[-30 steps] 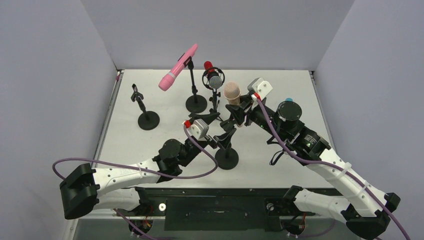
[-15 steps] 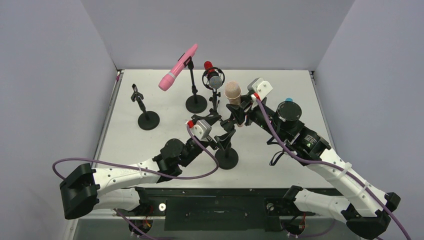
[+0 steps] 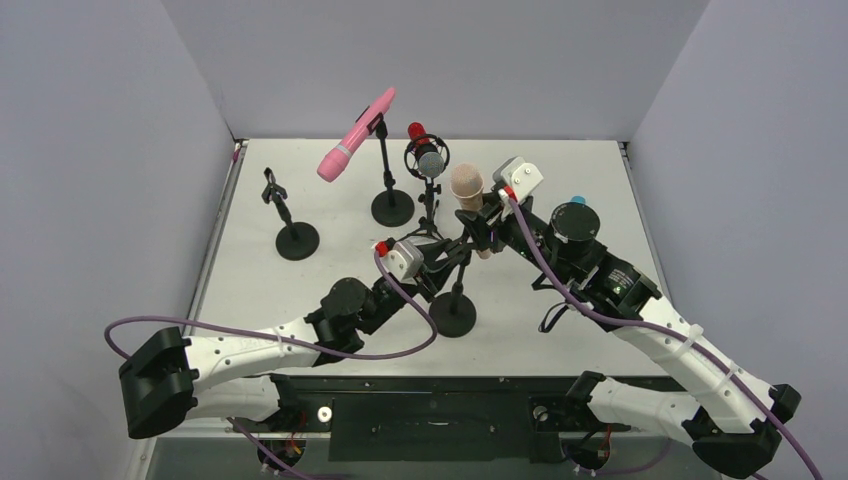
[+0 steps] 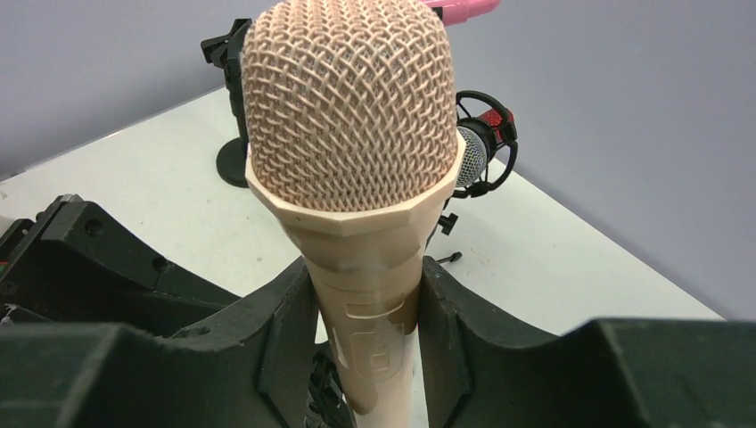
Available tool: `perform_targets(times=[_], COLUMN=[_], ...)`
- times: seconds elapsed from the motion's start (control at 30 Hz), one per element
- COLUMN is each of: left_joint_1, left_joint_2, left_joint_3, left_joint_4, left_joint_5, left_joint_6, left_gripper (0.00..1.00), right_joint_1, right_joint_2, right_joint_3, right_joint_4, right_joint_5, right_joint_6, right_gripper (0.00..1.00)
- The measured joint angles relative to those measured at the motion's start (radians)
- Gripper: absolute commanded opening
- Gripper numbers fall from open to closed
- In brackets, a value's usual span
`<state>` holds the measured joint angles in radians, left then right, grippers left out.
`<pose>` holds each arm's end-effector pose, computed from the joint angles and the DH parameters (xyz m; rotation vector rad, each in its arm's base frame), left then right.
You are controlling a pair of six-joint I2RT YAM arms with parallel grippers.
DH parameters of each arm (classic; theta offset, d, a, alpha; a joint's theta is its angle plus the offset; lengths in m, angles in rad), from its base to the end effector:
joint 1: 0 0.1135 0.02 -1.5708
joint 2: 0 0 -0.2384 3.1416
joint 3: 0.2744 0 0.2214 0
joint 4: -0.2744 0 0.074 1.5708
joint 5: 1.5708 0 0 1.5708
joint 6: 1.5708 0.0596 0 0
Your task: Remove the microphone from the stand
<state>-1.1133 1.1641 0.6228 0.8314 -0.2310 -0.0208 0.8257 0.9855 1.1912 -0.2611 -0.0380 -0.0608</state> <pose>0.1296 -0.2324 0.3118 0.5091 1.2324 -0.8209 0.1462 0.1618 0.4071 -0.7396 1.4883 0.6160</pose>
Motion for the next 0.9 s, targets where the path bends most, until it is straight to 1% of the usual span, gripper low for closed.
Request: perform_targets(times=[0.27,0.43,0.57,0.67,0.73,0.77,0.8,0.83,0.87,0.9], left_joint_1=[0.0,0.0,0.0,0.0,0.0,0.0,0.0,0.0,0.0,0.0], left_joint_2=[-0.016,-0.03,-0.036,-0.038,-0.04,-0.043,-0.046,-0.049,-0.051,-0.054], left_joint_3=[-0.003,-0.014,-0.019,-0.019,-0.019,-0.019,-0.019,-0.019,-0.018,-0.016], left_joint_4=[-0.023,-0.025,-0.026,-0.029,-0.035,-0.04,-0.045,-0.05,-0.053,-0.056], left_joint_5=[-0.002,-0.01,-0.016,-0.016,-0.017,-0.017,-0.017,-0.018,-0.018,-0.019], left_joint_6=[0.01,0.01,0.01,0.01,0.01,0.009,0.008,0.007,0.009,0.014], left_gripper=[0.0,0.0,0.0,0.0,0.17,0.38,0.49,0.68,0.74,0.83], right_joint_1=[0.008,0.01,0.008,-0.01,-0.04,-0.062,-0.077,-0.094,-0.11,-0.122], right_joint_2=[0.002,0.002,0.002,0.002,0.002,0.006,0.011,0.018,0.026,0.033], right_joint_3=[0.038,0.135,0.221,0.249,0.251,0.251,0.251,0.251,0.249,0.246], right_joint_4=[-0.043,-0.103,-0.151,-0.188,-0.216,-0.236,-0.248,-0.262,-0.275,-0.285], right_joint_5=[0.043,0.087,0.161,0.219,0.248,0.264,0.274,0.284,0.29,0.295], right_joint_6=[-0.001,0.014,0.038,0.068,0.089,0.104,0.113,0.127,0.137,0.147], right_gripper=[0.0,0.0,0.0,0.0,0.0,0.0,0.0,0.0,0.0,0.0])
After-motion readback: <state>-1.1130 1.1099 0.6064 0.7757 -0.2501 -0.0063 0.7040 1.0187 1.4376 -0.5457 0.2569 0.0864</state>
